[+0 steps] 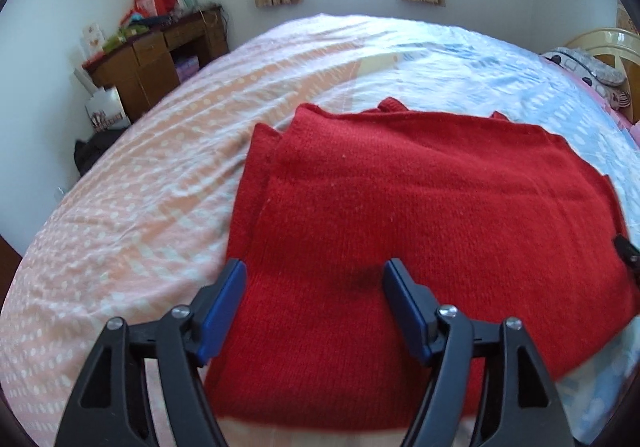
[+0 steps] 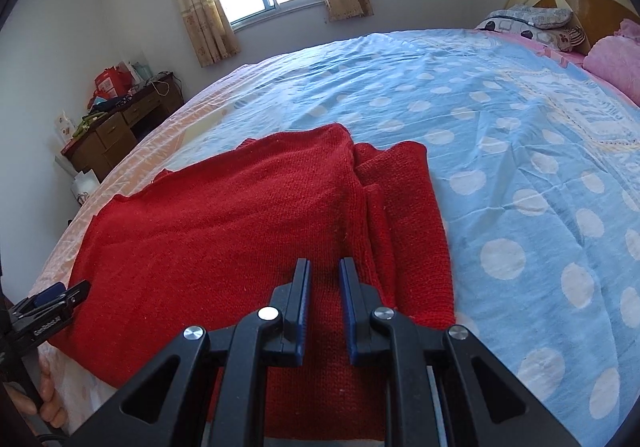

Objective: Fold small clothes

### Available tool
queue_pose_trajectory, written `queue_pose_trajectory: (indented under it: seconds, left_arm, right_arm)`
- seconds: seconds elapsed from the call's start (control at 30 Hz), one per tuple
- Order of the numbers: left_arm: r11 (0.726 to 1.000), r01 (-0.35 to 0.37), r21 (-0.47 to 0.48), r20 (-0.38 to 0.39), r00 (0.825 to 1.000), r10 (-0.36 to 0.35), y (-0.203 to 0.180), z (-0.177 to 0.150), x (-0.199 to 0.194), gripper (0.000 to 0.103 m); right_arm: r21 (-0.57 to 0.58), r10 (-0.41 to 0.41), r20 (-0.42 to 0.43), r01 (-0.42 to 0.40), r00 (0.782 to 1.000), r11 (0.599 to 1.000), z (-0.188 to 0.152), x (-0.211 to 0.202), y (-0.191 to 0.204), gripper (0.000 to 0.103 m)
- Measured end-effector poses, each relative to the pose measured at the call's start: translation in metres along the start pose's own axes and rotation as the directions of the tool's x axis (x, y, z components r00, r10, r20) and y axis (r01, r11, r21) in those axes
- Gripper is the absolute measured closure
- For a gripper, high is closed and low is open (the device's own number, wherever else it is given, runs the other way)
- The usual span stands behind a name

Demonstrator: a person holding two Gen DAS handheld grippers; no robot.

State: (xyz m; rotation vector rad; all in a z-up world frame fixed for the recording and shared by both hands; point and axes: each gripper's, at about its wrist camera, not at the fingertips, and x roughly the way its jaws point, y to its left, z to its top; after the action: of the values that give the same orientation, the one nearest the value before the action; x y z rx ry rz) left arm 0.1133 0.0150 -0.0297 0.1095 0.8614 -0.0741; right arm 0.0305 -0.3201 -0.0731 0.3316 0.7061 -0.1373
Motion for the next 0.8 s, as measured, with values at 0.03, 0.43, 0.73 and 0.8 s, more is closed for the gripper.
queue_pose_trajectory:
  seconds: [0.03, 0.43, 0.73, 0.8]
  left_arm:
    - [1.0, 0.024, -0.015, -0.016, 1.0, -0.024, 0.005, 0.003, -0.007, 0.029]
    - [0.988, 0.077, -0.132, 0.014, 0.997, -0.075, 0.073, 0.08, -0.132, 0.029]
    - [0.994, -0.07, -0.086, 0.196, 0.977, 0.086, 0.093, 0.13, -0.225, 0.026]
    - [0.993, -0.086, -0.084, 0.219, 0.97, 0.103, 0.098, 0.135, -0.24, 0.026]
  right_arm:
    - [0.004, 0.005, 0.0, -0.005, 1.0, 1.0, 0.0, 0.0, 0.0, 0.088]
    - [0.396, 0.349, 0.142, -0.377, 0.926, 0.838, 0.027, -0.063, -0.049, 0.088]
    - [0.277, 0.15, 0.459, -0.301, 0.876, 0.913, 0.149, -0.233, -0.075, 0.088]
    - [0.255, 0.071, 0.511, -0.23, 0.857, 0.939, 0.171, -0.274, -0.081, 0.088]
